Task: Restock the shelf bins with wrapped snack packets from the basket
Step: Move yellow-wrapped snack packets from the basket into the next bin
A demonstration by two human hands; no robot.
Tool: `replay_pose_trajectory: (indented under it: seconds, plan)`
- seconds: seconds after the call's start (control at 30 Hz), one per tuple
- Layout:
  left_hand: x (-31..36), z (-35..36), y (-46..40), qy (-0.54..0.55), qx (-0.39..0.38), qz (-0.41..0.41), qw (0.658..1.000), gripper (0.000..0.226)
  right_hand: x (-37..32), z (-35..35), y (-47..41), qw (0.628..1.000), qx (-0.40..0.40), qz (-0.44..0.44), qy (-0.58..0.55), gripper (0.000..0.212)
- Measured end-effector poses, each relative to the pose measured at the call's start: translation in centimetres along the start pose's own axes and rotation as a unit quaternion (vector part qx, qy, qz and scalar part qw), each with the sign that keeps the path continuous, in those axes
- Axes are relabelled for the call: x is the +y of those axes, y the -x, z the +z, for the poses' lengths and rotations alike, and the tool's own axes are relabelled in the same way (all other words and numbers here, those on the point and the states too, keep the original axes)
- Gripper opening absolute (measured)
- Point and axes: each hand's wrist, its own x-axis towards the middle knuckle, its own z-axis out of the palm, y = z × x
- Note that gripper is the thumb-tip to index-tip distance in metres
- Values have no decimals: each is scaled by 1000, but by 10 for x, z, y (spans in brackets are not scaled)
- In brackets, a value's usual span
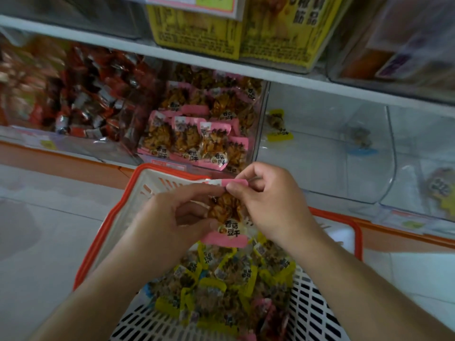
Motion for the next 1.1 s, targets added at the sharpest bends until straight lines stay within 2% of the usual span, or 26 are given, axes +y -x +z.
replay_pose_trajectory:
  seconds: [0.13, 0.27, 0.37, 0.5, 0.6, 0.7, 0.93, 1.1]
  plan:
    - [19, -2, -13, -50, 85, 36, 995, 56, -1, -17, -3, 995, 25, 16, -93, 20]
    - [47, -12, -51, -160, 151, 91, 971, 49, 8, -36, -12, 992, 65, 26, -100, 17]
    - [50, -8, -81, -224, 142, 124, 956, 44, 11, -43, -13, 992, 79, 39, -94, 16]
    - [37, 5, -104, -273, 113, 176, 939, 45, 5, -47, -10, 995, 56, 31, -83, 16]
    - [21, 13, -115, -318, 139, 233, 908, 50, 5, -48, -11, 996, 56, 21, -71, 16]
    - [8, 18, -119, -345, 168, 244, 891, 53, 8, -48, -12, 996, 48, 30, -66, 15]
    - [0, 24, -120, -360, 169, 211, 893, 52, 11, -41, -13, 997, 42, 37, -45, 14]
    - [0, 20, -119, -348, 168, 228, 894, 51, 9, -38, -14, 998, 39, 36, -36, 13]
